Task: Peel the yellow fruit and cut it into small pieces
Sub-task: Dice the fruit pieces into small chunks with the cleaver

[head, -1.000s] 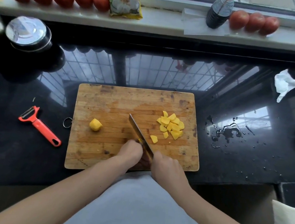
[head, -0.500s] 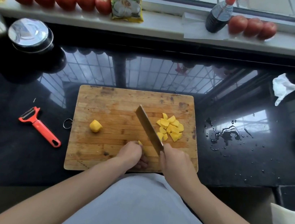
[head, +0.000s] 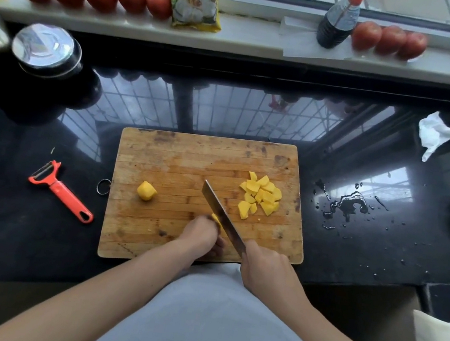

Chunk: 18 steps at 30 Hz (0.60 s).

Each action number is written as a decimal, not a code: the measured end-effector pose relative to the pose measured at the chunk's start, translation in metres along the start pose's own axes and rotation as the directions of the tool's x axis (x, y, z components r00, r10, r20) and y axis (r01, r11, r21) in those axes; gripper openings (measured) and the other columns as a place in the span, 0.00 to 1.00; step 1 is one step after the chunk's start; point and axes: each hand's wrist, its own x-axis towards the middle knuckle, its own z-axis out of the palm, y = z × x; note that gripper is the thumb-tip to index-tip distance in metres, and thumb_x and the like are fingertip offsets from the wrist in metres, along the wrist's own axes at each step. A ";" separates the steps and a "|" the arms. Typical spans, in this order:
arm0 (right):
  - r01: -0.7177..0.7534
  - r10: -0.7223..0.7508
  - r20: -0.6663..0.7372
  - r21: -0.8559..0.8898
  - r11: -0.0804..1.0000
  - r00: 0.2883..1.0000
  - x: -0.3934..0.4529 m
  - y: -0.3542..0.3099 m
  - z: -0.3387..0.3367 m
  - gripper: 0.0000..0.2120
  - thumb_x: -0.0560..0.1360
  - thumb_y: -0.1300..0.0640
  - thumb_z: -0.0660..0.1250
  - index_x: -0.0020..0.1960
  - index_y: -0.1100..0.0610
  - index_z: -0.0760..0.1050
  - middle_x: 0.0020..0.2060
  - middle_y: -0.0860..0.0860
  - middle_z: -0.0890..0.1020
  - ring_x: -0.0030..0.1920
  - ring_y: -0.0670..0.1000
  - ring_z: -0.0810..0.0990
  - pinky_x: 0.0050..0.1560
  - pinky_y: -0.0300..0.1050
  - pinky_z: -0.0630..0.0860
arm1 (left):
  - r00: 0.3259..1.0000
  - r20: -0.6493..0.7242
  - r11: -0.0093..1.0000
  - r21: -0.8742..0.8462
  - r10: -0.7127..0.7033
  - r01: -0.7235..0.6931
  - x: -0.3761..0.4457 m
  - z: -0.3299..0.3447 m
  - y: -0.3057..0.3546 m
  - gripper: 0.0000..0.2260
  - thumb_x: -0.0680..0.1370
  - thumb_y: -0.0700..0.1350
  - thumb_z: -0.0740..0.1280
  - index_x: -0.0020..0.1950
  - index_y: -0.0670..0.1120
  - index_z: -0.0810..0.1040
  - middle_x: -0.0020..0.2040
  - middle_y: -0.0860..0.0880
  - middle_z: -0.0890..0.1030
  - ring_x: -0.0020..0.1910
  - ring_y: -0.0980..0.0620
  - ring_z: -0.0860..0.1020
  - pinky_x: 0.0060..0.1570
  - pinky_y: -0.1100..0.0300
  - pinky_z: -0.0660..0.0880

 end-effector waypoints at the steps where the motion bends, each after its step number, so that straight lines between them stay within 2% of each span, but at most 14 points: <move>1: -0.002 0.002 0.006 -0.007 1.000 1.000 0.000 0.000 0.000 0.05 0.83 0.56 0.55 0.48 0.52 0.62 0.45 0.51 0.81 0.44 0.60 0.82 0.37 0.47 0.68 | 1.000 0.001 1.000 0.004 0.001 -0.001 0.000 0.000 0.000 0.14 0.83 0.41 0.55 0.54 0.42 0.81 0.42 0.38 0.87 0.46 0.37 0.87 0.51 0.42 0.84; 6: 0.006 -0.006 0.004 -0.048 0.999 1.000 -0.004 0.002 0.003 0.06 0.82 0.58 0.55 0.47 0.52 0.62 0.41 0.51 0.79 0.40 0.61 0.80 0.35 0.48 0.65 | 1.000 0.008 1.000 0.013 0.019 -0.019 0.002 0.000 -0.002 0.13 0.83 0.41 0.55 0.53 0.44 0.80 0.42 0.38 0.87 0.47 0.36 0.86 0.52 0.40 0.84; 9: 0.018 -0.020 -0.031 -0.067 0.998 0.999 -0.005 0.002 0.004 0.07 0.80 0.62 0.58 0.45 0.54 0.62 0.38 0.53 0.77 0.34 0.63 0.74 0.27 0.46 0.52 | 0.999 0.011 0.999 0.023 0.043 -0.044 0.003 0.000 -0.004 0.13 0.83 0.42 0.55 0.53 0.44 0.80 0.42 0.37 0.87 0.45 0.35 0.86 0.51 0.41 0.84; 11: 0.036 -0.037 -0.005 -0.085 0.996 0.999 -0.002 0.000 0.004 0.06 0.80 0.63 0.56 0.46 0.54 0.61 0.41 0.54 0.79 0.38 0.64 0.77 0.27 0.46 0.50 | 0.998 0.009 0.997 0.032 0.063 -0.063 0.003 0.000 -0.004 0.13 0.84 0.43 0.55 0.51 0.44 0.80 0.42 0.37 0.87 0.44 0.35 0.86 0.49 0.42 0.85; 14: 0.044 -0.043 0.009 -0.071 0.996 0.999 0.004 -0.004 0.002 0.05 0.80 0.63 0.53 0.47 0.54 0.61 0.44 0.53 0.79 0.38 0.62 0.75 0.28 0.46 0.52 | 0.996 0.004 0.995 0.049 0.092 -0.092 0.004 0.000 -0.005 0.14 0.85 0.45 0.55 0.49 0.44 0.79 0.41 0.37 0.87 0.42 0.35 0.86 0.48 0.41 0.85; 17: 0.039 -0.039 -0.006 -0.050 0.998 0.999 0.009 -0.005 0.003 0.05 0.80 0.62 0.55 0.47 0.54 0.61 0.44 0.53 0.80 0.41 0.63 0.78 0.33 0.48 0.61 | 0.994 -0.005 0.992 0.071 0.109 -0.108 0.006 -0.001 -0.006 0.15 0.85 0.47 0.55 0.52 0.43 0.80 0.39 0.39 0.87 0.41 0.38 0.87 0.49 0.41 0.84; 18: 0.037 -0.037 -0.009 -0.046 0.998 0.999 0.009 -0.005 0.004 0.05 0.80 0.62 0.55 0.47 0.54 0.61 0.45 0.53 0.80 0.41 0.63 0.78 0.33 0.48 0.61 | 0.993 -0.009 0.990 0.080 0.114 -0.113 0.006 -0.001 -0.007 0.16 0.85 0.47 0.55 0.52 0.43 0.81 0.39 0.40 0.87 0.41 0.39 0.87 0.50 0.42 0.84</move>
